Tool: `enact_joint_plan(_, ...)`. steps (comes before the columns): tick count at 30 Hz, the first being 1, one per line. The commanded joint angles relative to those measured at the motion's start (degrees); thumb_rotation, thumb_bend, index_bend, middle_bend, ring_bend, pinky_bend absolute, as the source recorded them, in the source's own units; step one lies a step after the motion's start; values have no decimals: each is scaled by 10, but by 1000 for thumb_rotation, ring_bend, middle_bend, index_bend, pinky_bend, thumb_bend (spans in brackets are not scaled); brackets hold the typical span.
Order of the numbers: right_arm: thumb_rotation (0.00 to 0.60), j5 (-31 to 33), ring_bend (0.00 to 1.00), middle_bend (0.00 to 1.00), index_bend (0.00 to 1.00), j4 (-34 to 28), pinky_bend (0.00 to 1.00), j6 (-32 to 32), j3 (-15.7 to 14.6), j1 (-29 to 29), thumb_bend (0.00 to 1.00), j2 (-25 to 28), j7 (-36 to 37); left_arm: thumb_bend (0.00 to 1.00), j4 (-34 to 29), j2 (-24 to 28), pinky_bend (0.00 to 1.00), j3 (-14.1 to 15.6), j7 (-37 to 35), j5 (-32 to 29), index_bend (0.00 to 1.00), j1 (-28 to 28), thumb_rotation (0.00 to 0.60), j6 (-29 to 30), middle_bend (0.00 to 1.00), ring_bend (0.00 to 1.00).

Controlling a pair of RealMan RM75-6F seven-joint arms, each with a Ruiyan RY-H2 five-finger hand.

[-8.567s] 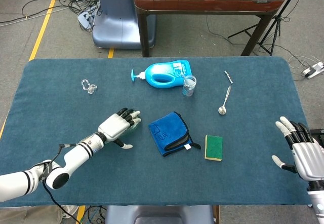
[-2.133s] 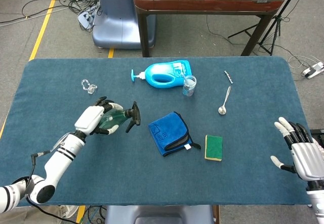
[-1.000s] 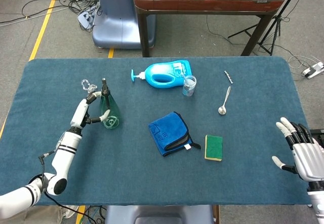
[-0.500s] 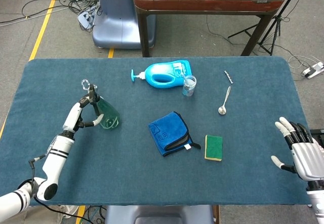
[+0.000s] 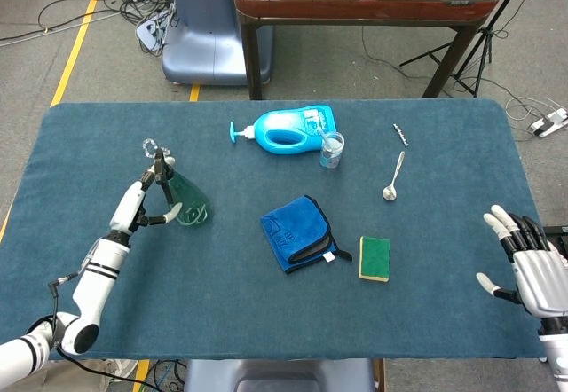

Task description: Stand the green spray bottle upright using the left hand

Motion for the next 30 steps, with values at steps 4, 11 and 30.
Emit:
enact_joint_plan(4, 600, 0, 0, 56, 93, 3, 0, -2, 0, 2, 199, -2, 3, 342, -12, 10, 0, 3, 3, 0, 4, 2, 600, -7, 25, 0)
enact_joint_plan(11, 600, 0, 0, 56, 93, 4, 0, -2, 1, 2, 200, -2, 4, 342, -28, 29, 0, 8, -3, -1, 0, 10, 600, -14, 9, 0)
enact_joint_plan(30, 600, 7, 0, 56, 93, 11, 0, -17, 4, 10, 199, -3, 9, 342, -97, 133, 0, 35, 98, -31, 45, 81, 600, 23, 9, 0)
